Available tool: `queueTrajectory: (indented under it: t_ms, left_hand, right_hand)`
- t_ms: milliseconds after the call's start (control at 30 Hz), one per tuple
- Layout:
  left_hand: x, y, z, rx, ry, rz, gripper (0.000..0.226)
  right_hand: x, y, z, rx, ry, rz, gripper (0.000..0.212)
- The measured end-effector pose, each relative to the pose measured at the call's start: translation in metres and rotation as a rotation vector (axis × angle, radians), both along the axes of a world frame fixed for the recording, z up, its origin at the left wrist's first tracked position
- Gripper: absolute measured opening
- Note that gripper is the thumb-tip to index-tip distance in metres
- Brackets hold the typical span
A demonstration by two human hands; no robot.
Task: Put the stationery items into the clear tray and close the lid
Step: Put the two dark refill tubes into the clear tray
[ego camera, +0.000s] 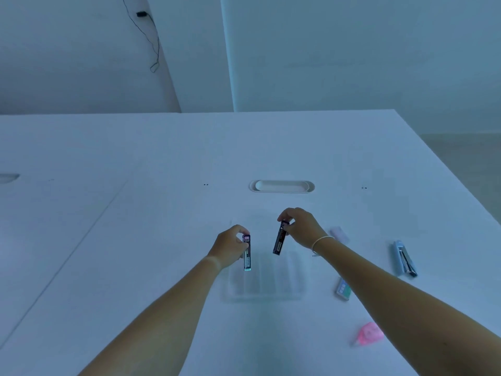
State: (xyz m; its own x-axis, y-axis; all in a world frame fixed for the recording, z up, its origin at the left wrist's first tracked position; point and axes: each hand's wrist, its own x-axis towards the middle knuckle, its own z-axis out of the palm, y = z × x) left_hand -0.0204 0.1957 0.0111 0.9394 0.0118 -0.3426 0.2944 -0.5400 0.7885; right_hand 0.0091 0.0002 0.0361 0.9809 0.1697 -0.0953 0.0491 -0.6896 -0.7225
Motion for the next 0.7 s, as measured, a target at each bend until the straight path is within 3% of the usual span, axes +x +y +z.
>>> queueTrajectory:
  t_ms: [333, 700]
  left_hand:
    - [-0.008, 0.034, -0.028, 0.005, 0.033, -0.061, 0.018]
    - [-0.013, 0.045, -0.046, 0.214, -0.079, -0.188, 0.025]
  right_hand:
    - [-0.01, 0.046, -0.01, 0.019, 0.044, 0.02, 0.019]
    - [-0.017, 0.063, -0.022, 0.034, 0.085, 0.034, 0.016]
